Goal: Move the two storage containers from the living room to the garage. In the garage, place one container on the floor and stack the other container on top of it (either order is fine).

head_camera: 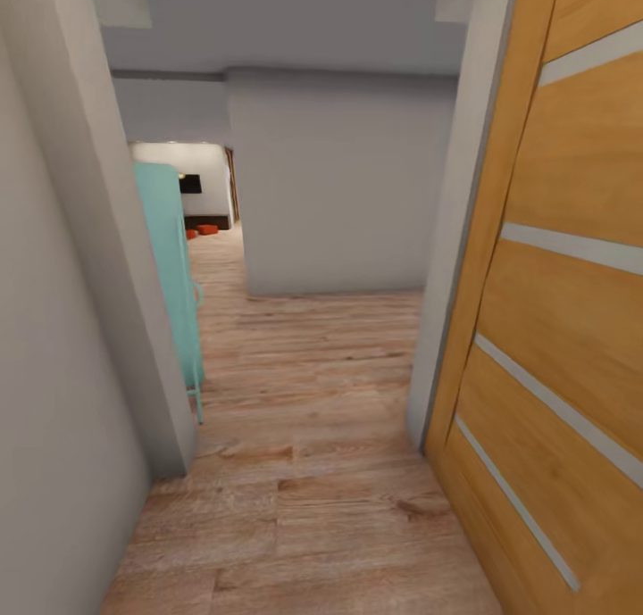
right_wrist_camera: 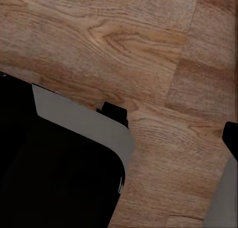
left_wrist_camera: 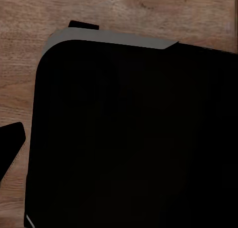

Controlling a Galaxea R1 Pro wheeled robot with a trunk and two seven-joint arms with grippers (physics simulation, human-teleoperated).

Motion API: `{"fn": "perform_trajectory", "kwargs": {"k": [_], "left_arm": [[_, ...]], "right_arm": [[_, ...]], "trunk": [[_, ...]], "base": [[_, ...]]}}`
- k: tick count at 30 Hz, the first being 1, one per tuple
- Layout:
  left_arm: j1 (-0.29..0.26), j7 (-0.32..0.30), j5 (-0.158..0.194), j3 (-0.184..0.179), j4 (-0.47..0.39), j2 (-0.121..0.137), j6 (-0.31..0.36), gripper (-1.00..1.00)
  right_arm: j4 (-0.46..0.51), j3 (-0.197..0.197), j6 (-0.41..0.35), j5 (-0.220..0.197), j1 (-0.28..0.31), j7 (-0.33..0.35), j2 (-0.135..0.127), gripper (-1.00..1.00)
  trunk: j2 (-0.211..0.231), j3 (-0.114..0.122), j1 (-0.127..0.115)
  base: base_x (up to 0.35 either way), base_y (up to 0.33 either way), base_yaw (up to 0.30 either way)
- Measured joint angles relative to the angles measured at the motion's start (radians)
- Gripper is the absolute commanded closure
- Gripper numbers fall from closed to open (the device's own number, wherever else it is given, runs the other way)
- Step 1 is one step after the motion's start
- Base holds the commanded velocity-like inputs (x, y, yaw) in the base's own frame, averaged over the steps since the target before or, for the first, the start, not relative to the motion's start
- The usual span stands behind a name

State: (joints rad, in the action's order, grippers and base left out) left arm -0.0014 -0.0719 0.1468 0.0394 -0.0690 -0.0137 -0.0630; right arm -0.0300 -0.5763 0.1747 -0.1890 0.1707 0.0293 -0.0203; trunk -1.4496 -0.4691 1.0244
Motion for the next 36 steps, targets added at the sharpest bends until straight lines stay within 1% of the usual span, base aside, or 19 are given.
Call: {"fn": "perform_trajectory", "kwargs": {"k": [5,11,19,36], "left_arm": [[0.0,0.0,0.0,0.0,0.0,-0.001,0.0,-1.0],[0.0,0.0,0.0,0.0,0.0,-0.001,0.0,-1.0],[0.0,0.001,0.0,0.0,0.0,-0.002,-0.004,-1.0],[0.0,0.001,0.0,0.0,0.001,-0.001,-0.004,-1.0]], "right_arm": [[0.0,0.0,0.0,0.0,0.0,0.0,0.0,-1.0],[0.0,0.001,0.0,0.0,0.0,0.0,0.0,-1.0],[0.0,0.0,-0.001,0.0,0.0,0.001,-0.001,-1.0],[0.0,0.0,-0.002,0.001,0.0,0.001,-0.002,-1.0]], "trunk": [[0.0,0.0,0.0],[0.0,0.0,0.0],[0.0,0.0,0.0],[0.0,0.0,0.0]], "base": [[0.322,-0.001,0.02],[0.322,0.0,0.15],[0.322,-0.004,0.015],[0.322,-0.12,0.0]]}}
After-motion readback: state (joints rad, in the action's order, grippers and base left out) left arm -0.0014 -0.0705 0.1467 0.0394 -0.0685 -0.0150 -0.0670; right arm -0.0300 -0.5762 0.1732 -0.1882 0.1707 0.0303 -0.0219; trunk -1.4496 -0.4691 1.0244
